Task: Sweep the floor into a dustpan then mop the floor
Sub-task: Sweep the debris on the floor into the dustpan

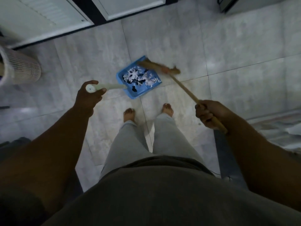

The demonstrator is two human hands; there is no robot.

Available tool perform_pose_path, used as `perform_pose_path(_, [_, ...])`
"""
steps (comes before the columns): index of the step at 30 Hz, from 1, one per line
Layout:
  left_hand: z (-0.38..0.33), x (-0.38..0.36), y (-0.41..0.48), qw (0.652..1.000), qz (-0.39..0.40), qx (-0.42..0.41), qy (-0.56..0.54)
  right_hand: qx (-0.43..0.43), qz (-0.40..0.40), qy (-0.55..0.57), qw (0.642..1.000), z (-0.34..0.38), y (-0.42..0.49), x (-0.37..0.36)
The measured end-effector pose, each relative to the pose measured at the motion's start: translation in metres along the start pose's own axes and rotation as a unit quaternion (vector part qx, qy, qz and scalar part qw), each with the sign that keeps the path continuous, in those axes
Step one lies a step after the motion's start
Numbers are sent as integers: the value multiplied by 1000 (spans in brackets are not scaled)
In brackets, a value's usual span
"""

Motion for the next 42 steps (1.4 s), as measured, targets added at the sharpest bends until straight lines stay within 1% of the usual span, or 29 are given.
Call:
perform_pose_path(3, [-1, 5, 4, 1000, 4, 16, -21, -18, 39, 20, 999, -30, -12, 15])
perform_pose_path(5, [-1, 7, 5, 999, 20, 15, -24, -10, 52, 43, 998, -48, -21, 23])
perform_pose_path(7, [-3, 11, 5, 999, 33, 7, -14, 7, 47, 75, 996, -62, -25, 27])
perform_pose_path(10, [-7, 27, 5, 1000, 29, -12, -5, 39, 26, 115, 992, -77, -23, 22])
perform_pose_path(13, [-10, 49, 7, 999, 30, -32, 7, 41, -8, 156, 987, -95, -8, 6])
perform_pose_path(16, [-2, 68, 12, 997, 47, -40, 42, 41, -30, 176, 983, -122, 14, -26])
perform_pose_path(19, [6, 84, 18, 995, 52, -41, 76, 24, -10, 195, 980, -159, 28, -64])
perform_pose_path(22, [11, 93, 22, 992, 65, -40, 99, 4, 32, 191, 981, -201, 22, -83])
perform_pose_path(25, [11, 96, 25, 990, 84, -46, 108, 11, 50, 208, 977, -238, 2, -77])
perform_pose_path(27, [9, 96, 27, 987, 88, -57, 125, 22, 38, 217, 975, -252, -9, -66])
perform_pose_path(30, [5, 92, 26, 983, 91, -72, 141, 38, 5, 237, 971, -255, -15, -45])
perform_pose_path(36, [-3, 64, 22, 971, 103, -96, 193, 87, -55, 321, 941, -256, -8, -5])
perform_pose_path(39, [-10, 39, 18, 963, 127, -106, 214, 115, -50, 400, 908, -267, -2, 10])
perform_pose_path(42, [-18, 7, 10, 949, 150, -123, 250, 146, -31, 477, 866, -283, 2, 30])
Point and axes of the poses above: each hand's wrist, its own y-axis towards the middle knuckle, its own x-axis out of the back of the hand, z = x × y, the point moved 6 cm from there along y, towards the middle knuckle
